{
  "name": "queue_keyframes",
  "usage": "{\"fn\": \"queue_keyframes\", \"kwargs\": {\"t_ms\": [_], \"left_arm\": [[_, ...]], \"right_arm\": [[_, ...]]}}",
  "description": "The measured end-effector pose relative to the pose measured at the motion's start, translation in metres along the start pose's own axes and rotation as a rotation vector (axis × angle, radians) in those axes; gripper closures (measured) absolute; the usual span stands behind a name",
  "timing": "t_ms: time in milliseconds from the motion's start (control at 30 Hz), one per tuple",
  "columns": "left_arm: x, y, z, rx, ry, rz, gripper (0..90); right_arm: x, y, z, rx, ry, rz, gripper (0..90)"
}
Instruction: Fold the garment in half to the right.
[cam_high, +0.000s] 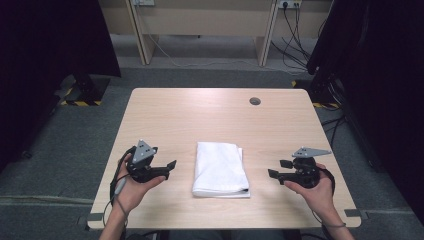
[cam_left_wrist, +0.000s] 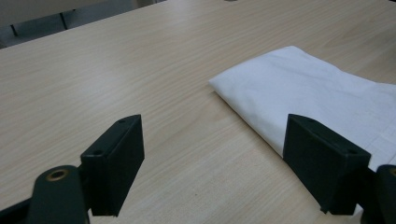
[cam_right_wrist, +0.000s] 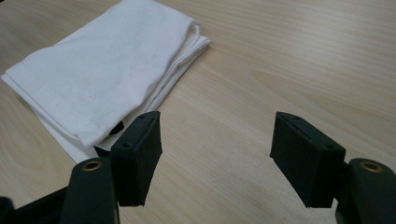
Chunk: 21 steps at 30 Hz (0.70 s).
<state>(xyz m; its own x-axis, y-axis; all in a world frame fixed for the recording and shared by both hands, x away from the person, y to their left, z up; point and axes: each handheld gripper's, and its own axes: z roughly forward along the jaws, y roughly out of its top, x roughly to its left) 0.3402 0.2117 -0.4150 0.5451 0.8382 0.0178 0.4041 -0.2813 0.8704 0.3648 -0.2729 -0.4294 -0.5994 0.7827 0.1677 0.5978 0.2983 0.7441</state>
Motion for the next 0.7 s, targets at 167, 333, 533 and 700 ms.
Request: {"fn": "queue_keyframes", "kwargs": {"t_ms": [167, 333, 533, 700], "left_arm": [[0.000, -0.005, -0.004, -0.001, 0.006, -0.009, 20.1], [0.001, -0.009, -0.008, -0.006, 0.012, -0.019, 20.1], [0.003, -0.013, -0.011, -0.010, 0.021, -0.028, 20.1], [0.006, -0.017, -0.016, -0.013, 0.034, -0.036, 20.1]], "right_arm": [[-0.009, -0.006, -0.007, -0.021, -0.024, 0.027, 32.5], [-0.015, -0.010, -0.014, -0.030, -0.040, 0.039, 31.9], [-0.022, -0.016, -0.022, -0.040, -0.054, 0.062, 31.1], [-0.028, -0.023, -0.027, -0.047, -0.068, 0.077, 30.1]]}}
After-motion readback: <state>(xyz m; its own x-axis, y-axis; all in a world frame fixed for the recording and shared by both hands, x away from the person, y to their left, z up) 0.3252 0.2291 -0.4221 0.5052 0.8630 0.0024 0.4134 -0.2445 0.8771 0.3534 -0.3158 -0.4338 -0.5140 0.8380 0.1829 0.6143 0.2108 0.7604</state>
